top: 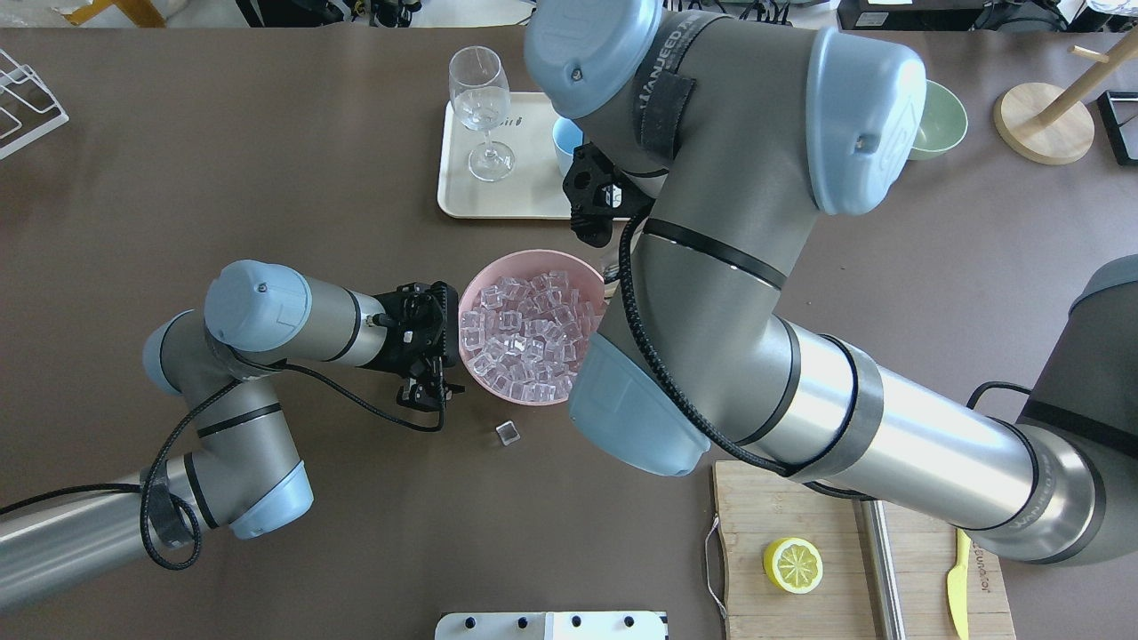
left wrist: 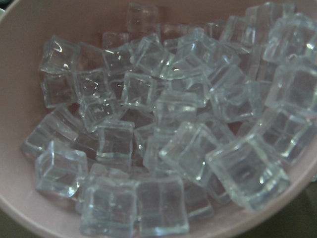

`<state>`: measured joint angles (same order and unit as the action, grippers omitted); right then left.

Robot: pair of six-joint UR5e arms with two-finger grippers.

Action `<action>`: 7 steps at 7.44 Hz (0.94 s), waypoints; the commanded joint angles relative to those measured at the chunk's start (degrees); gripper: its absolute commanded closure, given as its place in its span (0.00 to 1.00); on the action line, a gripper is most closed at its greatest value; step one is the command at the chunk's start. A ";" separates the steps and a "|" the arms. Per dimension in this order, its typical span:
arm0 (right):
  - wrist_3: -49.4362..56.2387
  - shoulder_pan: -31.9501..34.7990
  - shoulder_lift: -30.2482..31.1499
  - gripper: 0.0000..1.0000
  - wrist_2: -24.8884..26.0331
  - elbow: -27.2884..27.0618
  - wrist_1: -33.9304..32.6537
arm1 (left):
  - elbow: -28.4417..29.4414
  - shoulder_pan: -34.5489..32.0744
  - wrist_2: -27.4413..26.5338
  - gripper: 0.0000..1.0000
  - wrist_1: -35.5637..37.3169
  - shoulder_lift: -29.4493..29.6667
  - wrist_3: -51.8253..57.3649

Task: Put ice in cup with scoop
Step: 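Dig the scoop into the ice with the right gripper, left holding the bowl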

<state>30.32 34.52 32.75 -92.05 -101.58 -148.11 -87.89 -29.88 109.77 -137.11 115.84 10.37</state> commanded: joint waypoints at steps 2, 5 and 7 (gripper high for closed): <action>-0.87 -3.83 -5.40 1.00 3.54 9.35 1.07 | 0.00 0.00 0.00 0.01 0.00 0.00 0.00; -0.88 -5.60 -5.24 1.00 5.48 10.61 1.86 | 0.00 0.00 0.09 0.01 0.00 -0.09 0.00; -1.06 -6.56 -5.32 1.00 6.27 12.01 2.82 | 0.00 0.00 0.09 0.01 0.00 -0.09 0.00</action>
<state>29.39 28.80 27.52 -86.51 -90.85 -146.20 -87.89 -29.88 109.86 -137.11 115.76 10.37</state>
